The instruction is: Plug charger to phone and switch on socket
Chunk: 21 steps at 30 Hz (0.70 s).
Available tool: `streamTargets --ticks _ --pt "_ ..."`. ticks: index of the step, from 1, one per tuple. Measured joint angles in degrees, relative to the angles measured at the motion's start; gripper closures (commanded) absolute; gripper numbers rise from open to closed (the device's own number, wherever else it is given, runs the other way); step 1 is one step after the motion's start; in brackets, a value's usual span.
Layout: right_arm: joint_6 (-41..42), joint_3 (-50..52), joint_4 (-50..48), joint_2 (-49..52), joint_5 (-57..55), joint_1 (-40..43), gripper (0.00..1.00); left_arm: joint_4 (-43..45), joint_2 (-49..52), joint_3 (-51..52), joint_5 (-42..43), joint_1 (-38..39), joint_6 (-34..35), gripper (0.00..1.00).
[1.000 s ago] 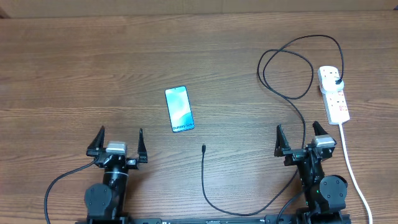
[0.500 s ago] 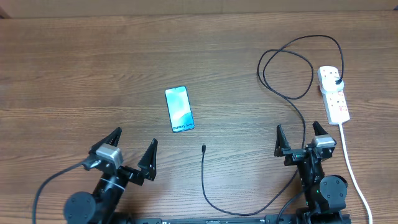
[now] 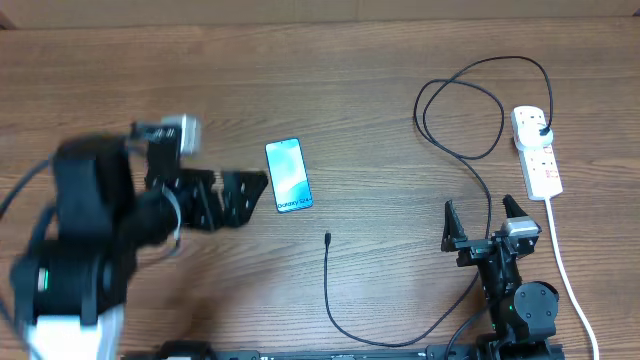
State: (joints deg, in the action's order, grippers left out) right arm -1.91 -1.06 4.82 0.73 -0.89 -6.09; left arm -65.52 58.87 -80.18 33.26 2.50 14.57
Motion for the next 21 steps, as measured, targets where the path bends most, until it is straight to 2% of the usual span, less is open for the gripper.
streamTargets --ticks 4,10,15,21 --pt "0.0 0.0 0.0 0.0 0.0 0.0 0.00 -8.9 11.9 -4.8 1.2 0.0 -0.1 0.00" --pt "0.0 0.0 0.0 0.0 0.0 0.0 0.00 -15.5 25.2 -4.8 1.2 0.0 -0.1 0.00" --pt "0.0 0.0 0.0 0.0 0.0 0.0 0.00 -15.6 34.4 -4.8 0.5 0.6 -0.1 0.00" --pt "0.0 0.0 0.0 0.0 0.0 0.0 0.00 -13.0 42.3 -4.8 -4.2 5.6 1.5 0.00"
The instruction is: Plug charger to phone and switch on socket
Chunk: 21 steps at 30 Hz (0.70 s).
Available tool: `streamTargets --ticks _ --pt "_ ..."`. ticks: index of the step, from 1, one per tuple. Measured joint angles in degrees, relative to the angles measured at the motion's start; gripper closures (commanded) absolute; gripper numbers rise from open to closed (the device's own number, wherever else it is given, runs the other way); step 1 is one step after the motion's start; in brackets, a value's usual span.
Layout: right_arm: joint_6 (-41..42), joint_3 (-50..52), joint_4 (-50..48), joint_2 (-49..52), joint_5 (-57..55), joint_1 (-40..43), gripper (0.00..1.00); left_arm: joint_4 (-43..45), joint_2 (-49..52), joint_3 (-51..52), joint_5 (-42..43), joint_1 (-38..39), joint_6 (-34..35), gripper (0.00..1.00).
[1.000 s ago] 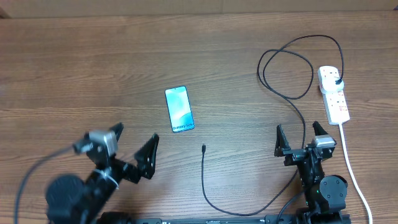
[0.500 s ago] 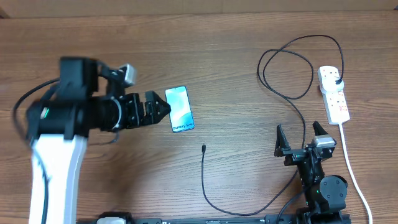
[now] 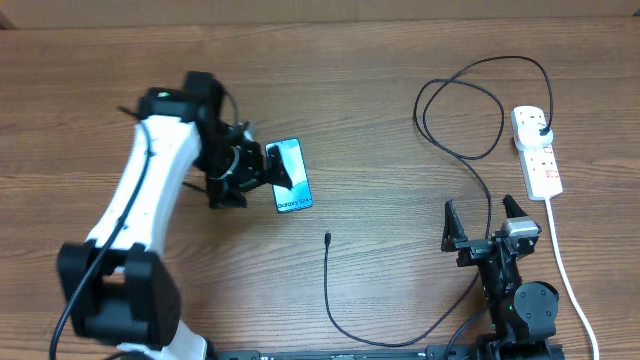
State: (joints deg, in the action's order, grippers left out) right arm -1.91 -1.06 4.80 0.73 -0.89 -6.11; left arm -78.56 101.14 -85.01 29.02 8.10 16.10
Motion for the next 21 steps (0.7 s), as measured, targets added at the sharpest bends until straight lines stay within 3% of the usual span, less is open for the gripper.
streamTargets --ticks 10,21 --pt "0.0 0.0 0.0 0.0 0.0 0.0 0.00 9.7 4.7 0.0 -10.9 9.0 8.4 0.00" --pt "0.0 0.0 0.0 0.0 0.0 0.0 0.00 17.8 5.0 0.0 -29.2 15.3 21.4 0.00"
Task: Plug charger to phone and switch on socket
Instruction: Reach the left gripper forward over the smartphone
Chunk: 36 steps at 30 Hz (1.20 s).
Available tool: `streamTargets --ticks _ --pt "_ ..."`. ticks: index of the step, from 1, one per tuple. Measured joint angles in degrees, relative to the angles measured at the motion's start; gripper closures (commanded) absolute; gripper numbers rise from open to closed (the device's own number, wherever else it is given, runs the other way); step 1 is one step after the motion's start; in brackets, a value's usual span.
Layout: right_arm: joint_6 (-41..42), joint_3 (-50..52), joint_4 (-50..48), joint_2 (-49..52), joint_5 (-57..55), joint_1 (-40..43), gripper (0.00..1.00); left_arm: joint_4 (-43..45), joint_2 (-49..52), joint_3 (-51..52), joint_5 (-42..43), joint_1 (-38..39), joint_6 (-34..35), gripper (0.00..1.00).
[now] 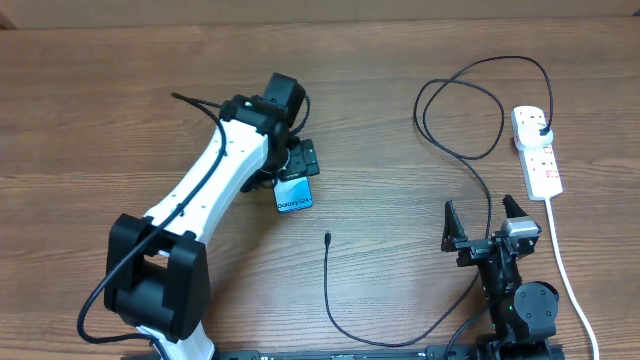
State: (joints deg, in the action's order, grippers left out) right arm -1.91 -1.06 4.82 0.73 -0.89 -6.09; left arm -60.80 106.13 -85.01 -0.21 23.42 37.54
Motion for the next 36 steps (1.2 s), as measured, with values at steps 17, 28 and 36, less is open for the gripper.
streamTargets --ticks 17,28,36 --pt "0.0 0.0 0.0 0.0 0.0 0.0 0.00 5.6 14.5 -0.2 -2.7 1.4 2.7 0.00" --pt "0.0 0.0 0.0 0.0 0.0 0.0 0.00 5.5 15.6 -1.3 -1.7 1.4 2.8 0.00" --pt "0.0 0.0 0.0 0.0 0.0 0.0 0.00 6.5 15.6 -1.3 -1.7 1.4 2.8 0.00"
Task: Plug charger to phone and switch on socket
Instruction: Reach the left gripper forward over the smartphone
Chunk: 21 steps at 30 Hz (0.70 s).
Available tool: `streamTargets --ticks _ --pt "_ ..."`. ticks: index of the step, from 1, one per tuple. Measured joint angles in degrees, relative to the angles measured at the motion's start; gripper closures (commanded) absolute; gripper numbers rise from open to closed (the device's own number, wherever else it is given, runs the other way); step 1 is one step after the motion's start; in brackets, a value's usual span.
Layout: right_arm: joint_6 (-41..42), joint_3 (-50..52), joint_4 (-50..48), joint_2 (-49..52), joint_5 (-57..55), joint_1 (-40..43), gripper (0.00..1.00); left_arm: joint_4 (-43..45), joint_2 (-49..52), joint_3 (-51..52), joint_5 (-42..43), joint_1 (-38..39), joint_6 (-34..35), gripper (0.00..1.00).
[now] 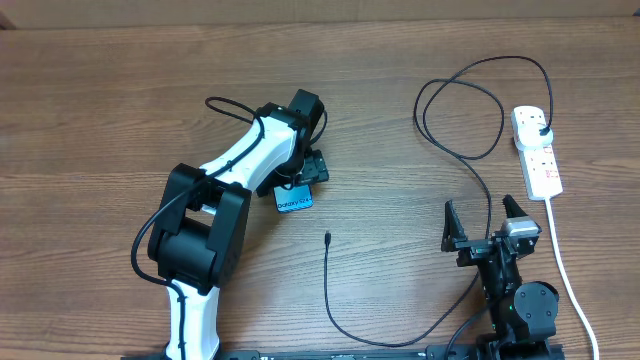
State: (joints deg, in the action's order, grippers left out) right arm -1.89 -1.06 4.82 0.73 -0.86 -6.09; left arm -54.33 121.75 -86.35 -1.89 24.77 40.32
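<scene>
The phone (293, 201) lies face up left of the table's middle, with only its lower end showing. My left gripper (312, 168) hangs over its upper end, wrist turned; its jaws are hidden by the arm, so their state is unclear. The black charger cable (327, 285) has its free plug tip (327, 238) on the table just below and right of the phone. It runs right in loops to the white socket strip (535, 152), where its adapter is plugged in. My right gripper (483, 222) rests open at the near right edge, holding nothing.
The white lead (565, 270) of the socket strip runs down the right side toward the near edge, beside my right arm. Large cable loops (460, 110) lie between the phone and the strip.
My left arm has swung further right and its base link has come in under it. The gripper now sits over the phone's upper right part. The phone, the cable and my right arm have not moved.
My left gripper stood left of the phone with its fingers apart. Then it was at the phone's left edge, then over the phone's top. Now it covers the upper right part. The phone lies where it did, and the cable and right gripper stayed still throughout.
</scene>
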Motion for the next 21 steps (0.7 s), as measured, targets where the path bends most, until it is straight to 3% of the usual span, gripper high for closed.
streamTargets --ticks 21 --pt "0.0 0.0 0.0 0.0 0.0 0.0 0.00 2.3 0.1 -0.4 -4.4 0.4 0.0 0.00"
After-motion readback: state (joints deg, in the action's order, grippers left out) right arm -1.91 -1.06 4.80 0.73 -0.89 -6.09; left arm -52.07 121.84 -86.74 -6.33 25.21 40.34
